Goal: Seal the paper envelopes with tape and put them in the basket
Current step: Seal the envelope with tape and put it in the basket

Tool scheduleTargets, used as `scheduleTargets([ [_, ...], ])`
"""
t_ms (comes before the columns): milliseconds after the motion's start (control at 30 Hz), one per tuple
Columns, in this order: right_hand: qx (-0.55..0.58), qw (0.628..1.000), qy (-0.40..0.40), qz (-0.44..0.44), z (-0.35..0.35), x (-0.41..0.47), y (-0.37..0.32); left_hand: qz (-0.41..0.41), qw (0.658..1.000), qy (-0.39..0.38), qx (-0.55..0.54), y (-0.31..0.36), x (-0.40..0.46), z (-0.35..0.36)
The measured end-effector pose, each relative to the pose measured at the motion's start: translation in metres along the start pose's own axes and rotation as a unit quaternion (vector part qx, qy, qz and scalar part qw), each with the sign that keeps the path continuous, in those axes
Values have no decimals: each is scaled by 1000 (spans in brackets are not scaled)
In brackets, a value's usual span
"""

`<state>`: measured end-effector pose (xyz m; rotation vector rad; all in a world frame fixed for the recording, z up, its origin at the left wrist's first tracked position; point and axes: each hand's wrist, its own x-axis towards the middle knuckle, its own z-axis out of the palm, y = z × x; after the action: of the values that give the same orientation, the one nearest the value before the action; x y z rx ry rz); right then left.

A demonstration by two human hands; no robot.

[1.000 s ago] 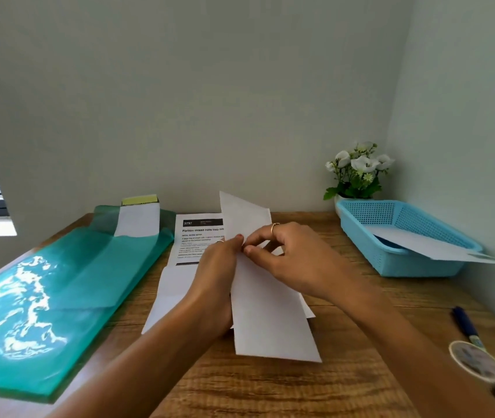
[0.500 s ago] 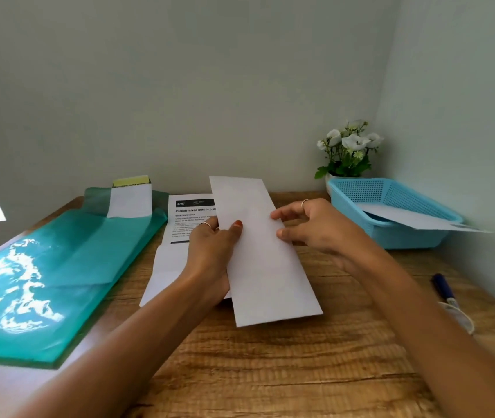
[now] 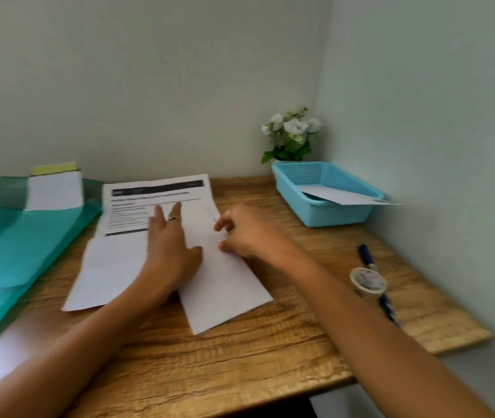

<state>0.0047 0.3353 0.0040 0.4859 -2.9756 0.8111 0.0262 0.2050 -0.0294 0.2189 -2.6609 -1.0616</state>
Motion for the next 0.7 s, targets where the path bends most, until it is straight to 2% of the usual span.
scheduleTargets([
  [167, -3, 995, 82, -53, -12, -43, -2, 101, 994, 30, 39, 9, -10, 0],
  [267, -12, 992, 105, -69, -29, -79, 9, 208, 975, 68, 35, 15, -20, 1],
  [367, -20, 990, 134, -42, -43, -114, 31, 302, 949, 84, 37, 21, -28, 2],
  [500, -64, 983, 172, 19, -51, -146, 70, 384, 919, 76, 37, 31, -37, 5],
  [700, -89, 983, 145, 76, -50, -170, 105, 436, 897, 39, 57, 42, -46, 9],
])
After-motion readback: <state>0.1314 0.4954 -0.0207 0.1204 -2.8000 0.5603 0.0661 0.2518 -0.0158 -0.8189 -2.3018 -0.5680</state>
